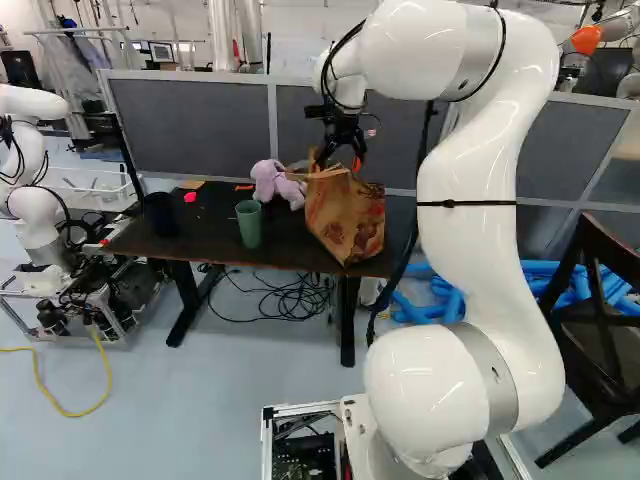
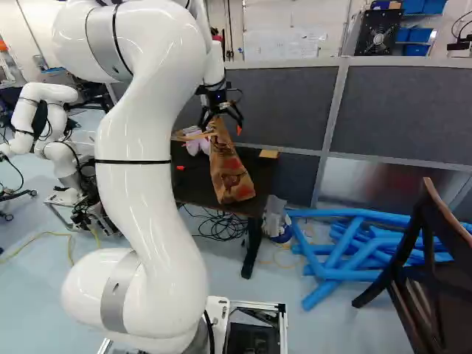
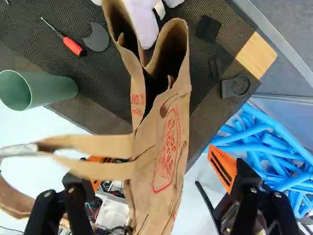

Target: Pick up the bag on the ground and place it on the table

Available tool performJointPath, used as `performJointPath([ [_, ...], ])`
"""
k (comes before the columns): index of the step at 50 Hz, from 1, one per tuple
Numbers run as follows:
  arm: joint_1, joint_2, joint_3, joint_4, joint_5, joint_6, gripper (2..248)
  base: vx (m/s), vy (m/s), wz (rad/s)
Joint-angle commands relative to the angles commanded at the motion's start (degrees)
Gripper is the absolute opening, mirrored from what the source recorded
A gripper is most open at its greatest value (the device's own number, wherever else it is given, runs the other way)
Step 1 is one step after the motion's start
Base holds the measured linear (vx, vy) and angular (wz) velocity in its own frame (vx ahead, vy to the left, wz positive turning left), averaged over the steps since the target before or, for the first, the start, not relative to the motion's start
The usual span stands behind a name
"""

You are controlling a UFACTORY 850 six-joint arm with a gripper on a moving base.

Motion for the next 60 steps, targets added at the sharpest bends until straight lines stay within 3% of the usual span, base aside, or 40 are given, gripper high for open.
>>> performJointPath([
  [60,0.0,9.0,1.4,0.0,0.0,0.0,247,0.000,0.000,0.000],
])
